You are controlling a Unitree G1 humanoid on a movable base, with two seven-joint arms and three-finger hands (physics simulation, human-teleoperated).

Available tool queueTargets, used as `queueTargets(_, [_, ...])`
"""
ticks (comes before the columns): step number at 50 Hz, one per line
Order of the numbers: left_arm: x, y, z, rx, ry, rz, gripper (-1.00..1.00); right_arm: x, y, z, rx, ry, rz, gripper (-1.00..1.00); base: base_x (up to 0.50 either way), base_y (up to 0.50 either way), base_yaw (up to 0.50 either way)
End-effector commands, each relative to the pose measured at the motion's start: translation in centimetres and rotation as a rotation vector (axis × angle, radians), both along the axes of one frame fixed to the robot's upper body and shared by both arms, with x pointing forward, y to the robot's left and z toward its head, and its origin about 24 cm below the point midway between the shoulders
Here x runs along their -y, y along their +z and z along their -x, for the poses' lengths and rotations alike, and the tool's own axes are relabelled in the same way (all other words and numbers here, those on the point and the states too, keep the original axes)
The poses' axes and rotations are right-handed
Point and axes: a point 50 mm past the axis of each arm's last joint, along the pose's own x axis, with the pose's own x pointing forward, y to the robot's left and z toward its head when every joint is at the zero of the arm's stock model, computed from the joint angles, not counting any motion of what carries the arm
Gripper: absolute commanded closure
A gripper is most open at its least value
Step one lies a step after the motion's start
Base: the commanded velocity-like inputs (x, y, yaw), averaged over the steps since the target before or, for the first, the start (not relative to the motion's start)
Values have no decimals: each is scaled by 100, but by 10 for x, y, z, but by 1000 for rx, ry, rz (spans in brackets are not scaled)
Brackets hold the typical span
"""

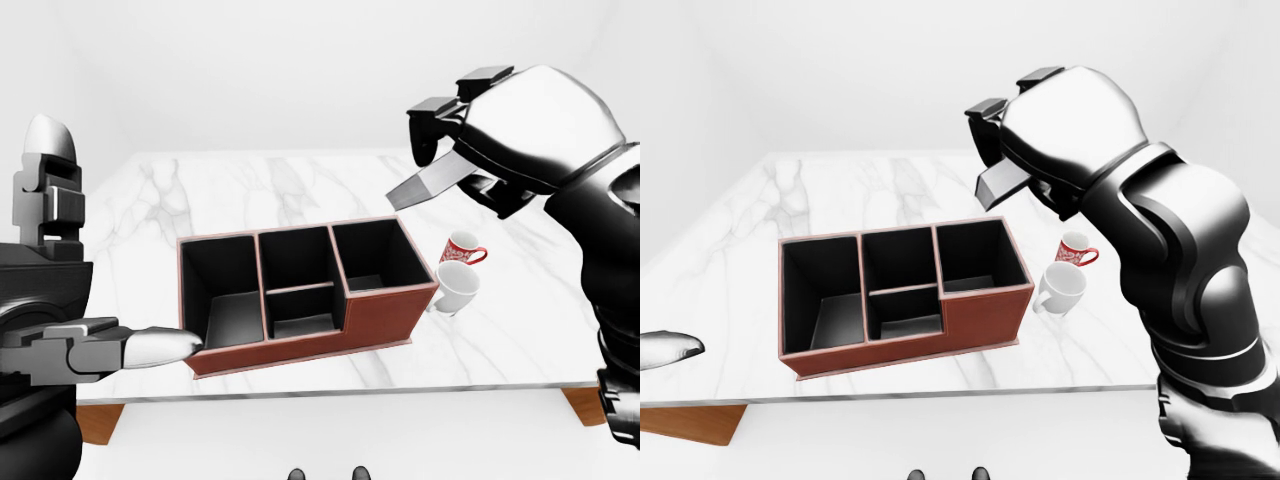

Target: Pick up the book and place it in the right compartment of the caddy.

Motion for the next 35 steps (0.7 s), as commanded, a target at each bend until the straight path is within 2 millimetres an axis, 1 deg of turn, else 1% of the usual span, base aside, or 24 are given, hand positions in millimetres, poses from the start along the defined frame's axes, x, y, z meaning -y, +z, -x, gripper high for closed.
queueTargets(1, [0,0,0,2,-3,2,-100,-44,27,-23,35,68,46,100,0,0,0])
queueTargets(5, [0,1,0,1,-6,0,-100,-44,18,-47,-21,4,-41,100,0,0,0])
queueTargets(6, [0,1,0,2,-5,1,-100,-43,18,-55,-32,-28,-92,100,0,0,0])
queueTargets(8, [0,1,0,4,-6,3,-100,-39,22,-66,-41,-71,-200,100,0,0,0])
queueTargets(10, [0,1,0,7,-5,6,-100,-35,19,-77,-80,-105,-260,100,0,0,0])
queueTargets(11, [0,2,0,9,-4,7,-100,-34,13,-84,-116,-117,-282,100,0,0,0])
queueTargets(14, [0,1,0,7,-6,7,-100,-38,8,-95,-187,-101,-337,100,0,0,0])
queueTargets(17, [0,1,0,4,-5,3,-100,-40,7,-98,-209,-91,-341,100,0,0,0])
queueTargets(18, [0,1,0,5,-5,5,-100,-42,4,-106,-252,-89,-355,100,0,0,0])
queueTargets(22, [0,1,0,5,-4,6,-100,-47,0,-122,-350,-87,-368,100,0,0,0])
queueTargets(24, [0,0,0,3,-4,6,-100,-50,-4,-126,-384,-82,-368,100,0,0,0])
queueTargets(27, [0,1,0,5,-3,9,-100,-49,-13,-131,-428,-84,-369,100,0,0,0])
queueTargets(28, [0,1,0,5,-3,9,-100,-49,-13,-132,-434,-84,-370,100,0,0,0])
queueTargets(30, [0,0,0,3,-3,9,-100,-46,-25,-136,-474,-107,-358,100,0,0,0])
queueTargets(32, [0,0,0,1,-3,8,-100,-45,-32,-137,-493,-109,-360,100,0,0,0])
queueTargets(33, [0,0,0,1,-3,7,-100,-45,-32,-137,-494,-109,-360,100,0,0,0])
queueTargets(35, [0,0,0,-1,-2,5,-100,-41,-44,-142,-546,-126,-371,100,0,0,0])
